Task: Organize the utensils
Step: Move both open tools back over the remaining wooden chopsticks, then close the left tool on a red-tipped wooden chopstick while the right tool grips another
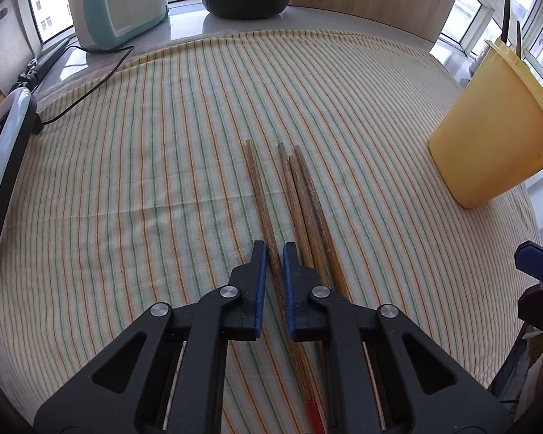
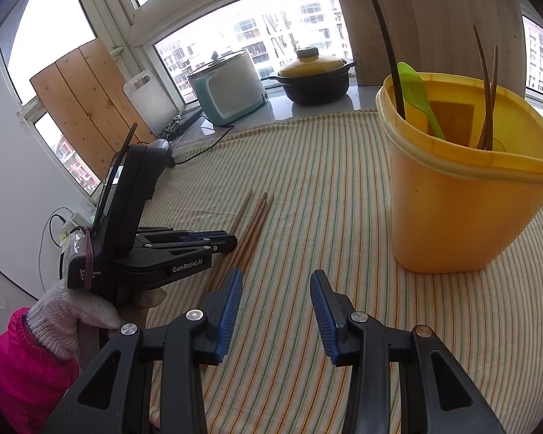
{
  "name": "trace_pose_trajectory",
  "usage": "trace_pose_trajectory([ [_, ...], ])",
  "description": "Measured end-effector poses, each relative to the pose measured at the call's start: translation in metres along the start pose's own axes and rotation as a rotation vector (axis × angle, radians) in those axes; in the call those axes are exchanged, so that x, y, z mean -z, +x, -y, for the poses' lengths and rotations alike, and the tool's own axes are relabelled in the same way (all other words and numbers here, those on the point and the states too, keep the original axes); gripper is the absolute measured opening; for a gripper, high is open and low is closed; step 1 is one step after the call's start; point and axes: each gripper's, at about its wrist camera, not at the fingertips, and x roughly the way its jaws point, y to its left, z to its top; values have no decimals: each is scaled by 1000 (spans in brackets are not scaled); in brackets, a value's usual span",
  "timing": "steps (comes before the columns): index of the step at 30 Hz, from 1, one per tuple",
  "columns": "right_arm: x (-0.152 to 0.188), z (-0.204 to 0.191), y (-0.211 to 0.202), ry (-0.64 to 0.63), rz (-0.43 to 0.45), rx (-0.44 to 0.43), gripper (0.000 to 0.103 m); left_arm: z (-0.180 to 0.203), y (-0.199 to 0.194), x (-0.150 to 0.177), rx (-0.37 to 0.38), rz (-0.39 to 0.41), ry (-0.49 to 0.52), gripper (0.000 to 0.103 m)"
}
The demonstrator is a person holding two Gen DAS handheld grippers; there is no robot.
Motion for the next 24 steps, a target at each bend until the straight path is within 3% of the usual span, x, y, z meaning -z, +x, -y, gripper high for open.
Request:
trace_pose_trajectory([
  [12,-14,-21,55,-25,-155,-34,27,-17,-9,12,40,24,-63,5],
  [24,-34,-15,112,76,-290,-28,18,-43,-16,21,72,30,-134,5],
])
